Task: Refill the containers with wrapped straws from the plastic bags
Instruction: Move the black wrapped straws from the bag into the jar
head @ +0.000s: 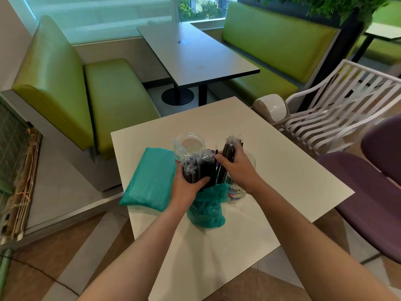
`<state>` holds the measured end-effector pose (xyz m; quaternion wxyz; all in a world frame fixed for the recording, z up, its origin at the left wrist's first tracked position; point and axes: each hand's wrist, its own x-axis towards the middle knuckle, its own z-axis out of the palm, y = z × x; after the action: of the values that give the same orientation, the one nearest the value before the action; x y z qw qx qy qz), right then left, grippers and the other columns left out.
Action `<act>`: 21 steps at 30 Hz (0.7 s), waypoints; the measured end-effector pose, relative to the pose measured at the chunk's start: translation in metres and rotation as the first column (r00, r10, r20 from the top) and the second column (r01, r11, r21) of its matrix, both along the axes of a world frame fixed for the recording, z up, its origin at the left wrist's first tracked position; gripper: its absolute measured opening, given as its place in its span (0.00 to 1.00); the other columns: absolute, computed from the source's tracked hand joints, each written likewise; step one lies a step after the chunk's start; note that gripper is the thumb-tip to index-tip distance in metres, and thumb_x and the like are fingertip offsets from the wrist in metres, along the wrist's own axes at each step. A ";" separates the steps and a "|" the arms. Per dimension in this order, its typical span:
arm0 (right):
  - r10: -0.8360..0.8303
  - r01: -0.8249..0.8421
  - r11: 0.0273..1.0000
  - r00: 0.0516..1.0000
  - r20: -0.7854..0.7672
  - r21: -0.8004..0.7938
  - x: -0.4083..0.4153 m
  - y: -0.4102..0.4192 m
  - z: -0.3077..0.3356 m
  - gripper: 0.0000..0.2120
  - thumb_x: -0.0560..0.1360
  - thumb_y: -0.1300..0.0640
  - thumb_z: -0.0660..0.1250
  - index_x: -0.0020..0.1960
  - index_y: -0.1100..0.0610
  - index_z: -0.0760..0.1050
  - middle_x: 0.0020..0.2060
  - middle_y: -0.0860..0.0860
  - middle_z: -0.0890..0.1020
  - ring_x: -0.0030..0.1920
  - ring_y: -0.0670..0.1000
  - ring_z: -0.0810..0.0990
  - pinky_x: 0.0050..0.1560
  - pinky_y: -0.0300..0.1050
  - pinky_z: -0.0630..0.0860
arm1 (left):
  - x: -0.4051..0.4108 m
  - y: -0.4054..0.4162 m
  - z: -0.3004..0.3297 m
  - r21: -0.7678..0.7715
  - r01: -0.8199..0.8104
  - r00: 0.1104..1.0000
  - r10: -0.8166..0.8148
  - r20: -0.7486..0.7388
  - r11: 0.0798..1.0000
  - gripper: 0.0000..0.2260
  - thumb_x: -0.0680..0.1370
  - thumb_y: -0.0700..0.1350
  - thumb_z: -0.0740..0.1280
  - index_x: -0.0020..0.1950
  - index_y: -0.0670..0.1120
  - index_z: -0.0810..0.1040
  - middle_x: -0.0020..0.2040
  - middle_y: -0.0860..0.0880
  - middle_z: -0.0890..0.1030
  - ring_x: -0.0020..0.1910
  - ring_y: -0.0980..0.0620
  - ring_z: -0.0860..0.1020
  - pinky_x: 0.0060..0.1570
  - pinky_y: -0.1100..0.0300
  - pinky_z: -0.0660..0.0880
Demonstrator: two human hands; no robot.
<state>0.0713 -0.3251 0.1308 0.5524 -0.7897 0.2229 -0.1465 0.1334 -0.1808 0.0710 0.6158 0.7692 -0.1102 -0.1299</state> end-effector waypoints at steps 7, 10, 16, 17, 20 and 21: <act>0.017 -0.018 0.999 1.000 -0.010 -0.027 0.002 0.004 -0.001 0.13 0.78 0.54 0.67 0.60 0.53 0.71 0.51 0.53 0.80 0.51 0.48 0.78 0.53 0.40 0.74 | 0.000 -0.002 0.000 0.000 0.010 1.000 -0.010 -0.003 1.000 0.30 0.67 0.45 0.80 0.62 0.52 0.69 0.55 0.55 0.77 0.57 0.54 0.75 0.58 0.61 0.71; -0.008 0.009 0.999 0.999 0.044 -0.039 0.001 0.005 0.005 0.03 0.78 0.56 0.66 0.50 0.49 0.74 0.51 0.54 0.76 0.53 0.52 0.77 0.58 0.48 0.73 | 0.002 -0.001 -0.001 0.023 -0.002 1.000 0.002 0.000 1.000 0.32 0.67 0.46 0.80 0.66 0.48 0.69 0.59 0.51 0.78 0.59 0.52 0.76 0.62 0.56 0.72; 0.000 -0.001 1.000 0.996 0.093 0.013 -0.007 0.002 0.020 0.05 0.80 0.55 0.62 0.48 0.46 0.69 0.54 0.55 0.75 0.53 0.50 0.75 0.59 0.48 0.71 | 0.003 -0.003 0.002 0.033 -0.013 1.000 0.013 0.016 0.999 0.31 0.67 0.46 0.80 0.66 0.47 0.69 0.58 0.51 0.77 0.59 0.52 0.75 0.62 0.57 0.72; 0.006 -0.008 1.000 0.995 0.099 0.016 -0.007 0.000 0.023 0.03 0.81 0.55 0.61 0.50 0.47 0.70 0.50 0.52 0.78 0.49 0.47 0.76 0.55 0.45 0.72 | 0.003 -0.003 0.002 0.034 -0.011 1.000 0.010 0.016 0.999 0.30 0.67 0.46 0.80 0.64 0.49 0.69 0.58 0.52 0.77 0.59 0.52 0.74 0.61 0.57 0.71; -0.013 0.014 1.000 0.994 0.113 -0.012 -0.007 -0.006 0.032 0.04 0.82 0.54 0.59 0.56 0.52 0.70 0.43 0.48 0.82 0.43 0.40 0.78 0.49 0.39 0.73 | 0.004 -0.004 0.002 0.033 -0.004 1.000 0.004 0.009 0.999 0.29 0.67 0.46 0.80 0.61 0.52 0.68 0.57 0.53 0.76 0.58 0.53 0.74 0.60 0.59 0.70; -0.024 0.027 0.999 0.991 0.128 -0.025 -0.007 -0.008 0.038 0.05 0.82 0.54 0.58 0.56 0.52 0.70 0.42 0.49 0.82 0.42 0.40 0.78 0.47 0.38 0.73 | 0.003 -0.005 0.002 0.036 -0.002 1.000 0.001 0.005 0.999 0.29 0.67 0.46 0.80 0.61 0.51 0.68 0.57 0.53 0.76 0.58 0.53 0.74 0.60 0.59 0.70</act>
<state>0.0647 -0.3330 0.1685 0.5529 -0.7832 0.1950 -0.2069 0.1368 -0.1855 0.0729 0.6019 0.7805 -0.1090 -0.1293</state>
